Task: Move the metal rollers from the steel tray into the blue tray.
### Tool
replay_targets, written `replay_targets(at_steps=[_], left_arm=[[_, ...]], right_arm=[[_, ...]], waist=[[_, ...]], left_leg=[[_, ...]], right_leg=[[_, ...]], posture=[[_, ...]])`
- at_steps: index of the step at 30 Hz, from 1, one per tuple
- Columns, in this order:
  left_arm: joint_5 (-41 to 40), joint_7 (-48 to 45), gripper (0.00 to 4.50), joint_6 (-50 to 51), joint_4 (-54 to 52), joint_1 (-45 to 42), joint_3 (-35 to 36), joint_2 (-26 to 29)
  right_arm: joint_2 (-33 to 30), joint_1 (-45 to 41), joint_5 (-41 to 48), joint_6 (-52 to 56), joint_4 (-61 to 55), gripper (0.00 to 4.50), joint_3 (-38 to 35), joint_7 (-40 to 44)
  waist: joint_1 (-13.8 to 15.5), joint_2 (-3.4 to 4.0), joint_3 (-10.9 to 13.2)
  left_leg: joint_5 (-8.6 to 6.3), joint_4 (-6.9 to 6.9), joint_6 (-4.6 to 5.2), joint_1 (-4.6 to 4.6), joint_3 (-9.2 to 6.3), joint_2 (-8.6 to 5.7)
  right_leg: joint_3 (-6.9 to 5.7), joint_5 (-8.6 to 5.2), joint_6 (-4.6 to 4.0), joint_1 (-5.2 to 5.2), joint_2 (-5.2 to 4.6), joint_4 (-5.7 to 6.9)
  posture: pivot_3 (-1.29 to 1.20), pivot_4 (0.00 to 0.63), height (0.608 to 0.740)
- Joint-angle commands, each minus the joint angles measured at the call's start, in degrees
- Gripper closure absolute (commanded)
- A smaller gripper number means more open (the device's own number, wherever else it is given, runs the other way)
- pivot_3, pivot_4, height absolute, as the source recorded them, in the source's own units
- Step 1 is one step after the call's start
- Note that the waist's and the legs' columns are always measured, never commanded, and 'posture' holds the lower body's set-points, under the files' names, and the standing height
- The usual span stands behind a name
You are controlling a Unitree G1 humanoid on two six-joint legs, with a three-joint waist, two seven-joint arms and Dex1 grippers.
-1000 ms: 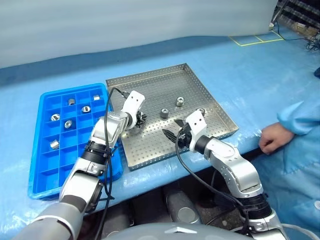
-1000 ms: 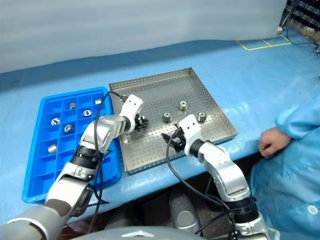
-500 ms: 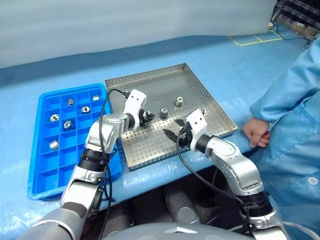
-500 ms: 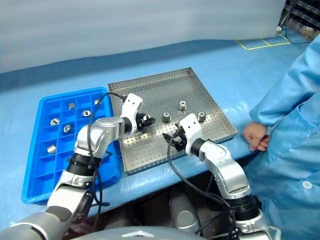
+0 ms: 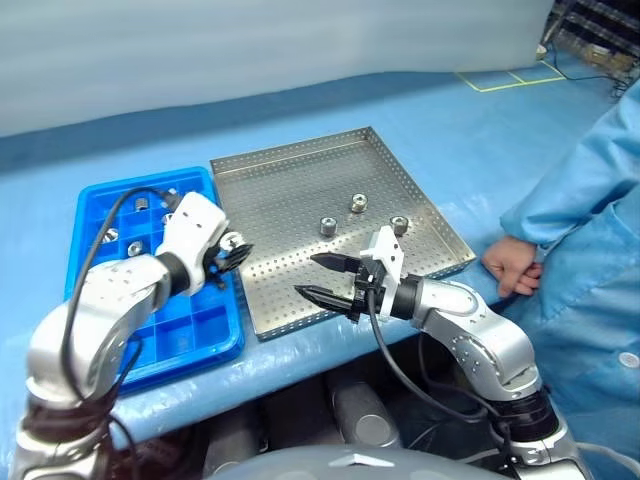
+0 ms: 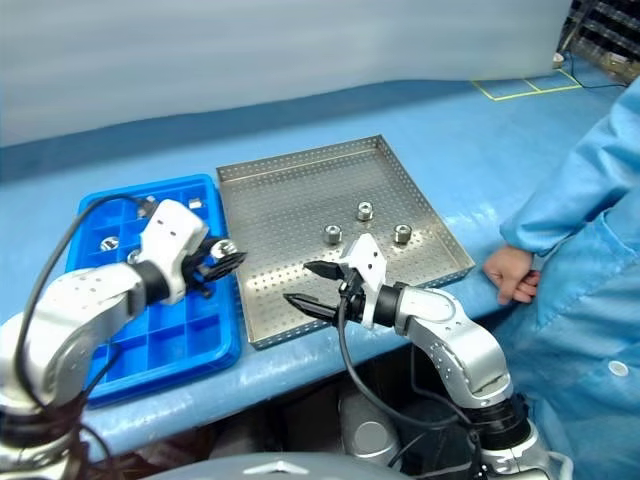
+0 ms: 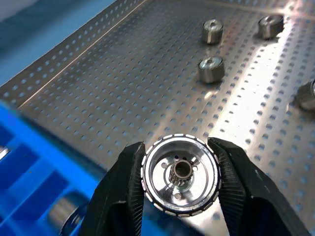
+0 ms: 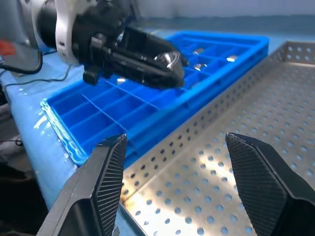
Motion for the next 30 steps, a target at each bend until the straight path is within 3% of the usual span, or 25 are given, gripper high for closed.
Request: replay_targets(at_steps=[1,10,15,23,24,30], left_arm=[[-0.11,0.61,2.75,3.37,-7.45,4.63,8.96,1.19],[-1.33,0.33,2.75,3.32,-11.64,22.86,20.62,1.02],[0.24,1.66,2.75,2.41,-11.55,26.58,20.53,0.74],[1.95,3.28,2.75,-2.56,-6.34,27.0,16.11,0.36],[2.21,3.24,2.04,-3.53,-6.0,26.94,15.62,0.78],[1.97,3.78,0.21,-4.48,-3.72,23.56,16.93,0.23]], right_arm=[[0.4,-1.88,1.37,-0.13,-0.75,1.09,0.31,0.36],[0.75,-3.64,0.77,-0.71,2.72,1.09,1.71,0.55],[0.8,-4.04,0.42,-0.8,3.43,1.09,2.28,0.43],[0.46,-3.89,0.79,-0.58,2.97,1.09,1.66,-0.15],[0.45,-3.85,0.7,-0.56,2.88,1.09,1.58,-0.42],[0.66,-3.41,0.31,-0.23,2.91,1.09,0.16,-3.21]], waist=[[1.18,-0.02,0.01],[8.04,-0.06,0.02],[10.47,-0.09,0.0],[10.81,-0.09,-0.01],[10.79,-0.09,0.0],[10.72,-0.09,0.0]], left_leg=[[0.0,0.0,0.0,0.0,0.02,0.01],[-0.05,-0.01,-0.09,0.01,0.07,0.1],[-0.19,0.02,-0.33,0.14,0.08,0.14],[-0.16,0.01,-0.26,0.07,0.09,0.22],[-0.15,0.01,-0.25,0.07,0.09,0.24],[-0.16,-0.01,-0.27,0.02,0.13,0.31]], right_leg=[[0.0,0.0,-0.01,-0.02,-0.01,-0.01],[-0.15,-0.08,-0.19,-0.11,-0.04,-0.01],[-0.23,-0.1,-0.22,-0.19,-0.11,-0.11],[-0.4,0.03,-0.51,-0.2,-0.13,-0.13],[-0.4,0.03,-0.52,-0.2,-0.12,-0.13],[-0.45,0.02,-0.6,-0.18,-0.07,-0.11]], posture=[[-0.09,0.15,0.74],[0.0,0.15,0.74],[0.01,0.15,0.74],[-0.01,0.15,0.74],[-0.02,0.15,0.74],[-0.04,0.15,0.74]])
